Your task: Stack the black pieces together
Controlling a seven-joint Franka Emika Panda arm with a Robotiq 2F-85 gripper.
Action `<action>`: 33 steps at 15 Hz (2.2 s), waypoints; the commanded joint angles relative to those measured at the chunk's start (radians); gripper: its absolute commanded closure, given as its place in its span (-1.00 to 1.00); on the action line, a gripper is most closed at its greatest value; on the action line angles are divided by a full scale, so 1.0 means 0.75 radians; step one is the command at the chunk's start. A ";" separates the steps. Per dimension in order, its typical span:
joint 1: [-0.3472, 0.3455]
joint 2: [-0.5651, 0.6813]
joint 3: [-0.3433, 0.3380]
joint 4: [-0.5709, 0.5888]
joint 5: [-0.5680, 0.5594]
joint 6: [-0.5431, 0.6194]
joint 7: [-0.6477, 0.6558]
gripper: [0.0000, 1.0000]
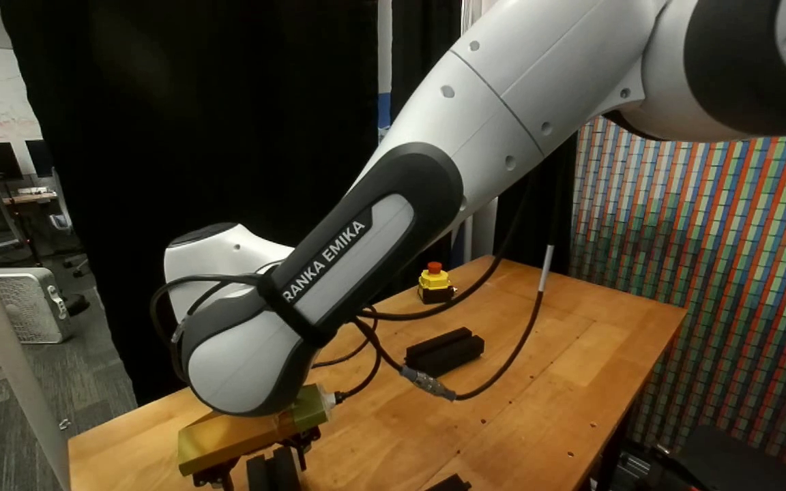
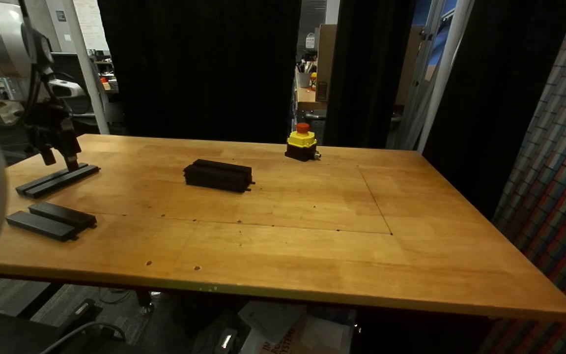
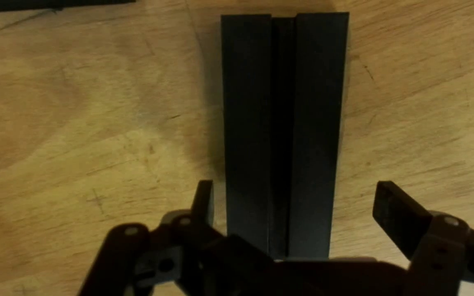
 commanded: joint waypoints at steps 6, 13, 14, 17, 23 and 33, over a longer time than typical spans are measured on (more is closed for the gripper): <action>-0.024 -0.014 0.011 -0.107 0.027 0.167 -0.023 -1.00; -0.021 -0.022 0.003 -0.175 0.020 0.265 -0.025 -0.50; -0.021 -0.026 0.004 -0.179 0.020 0.268 -0.030 -0.48; -0.024 -0.042 0.003 -0.182 0.019 0.254 -0.031 -0.03; -0.029 -0.091 0.015 -0.210 0.019 0.206 -0.057 0.08; -0.119 -0.292 0.098 -0.329 0.005 0.014 -0.666 0.08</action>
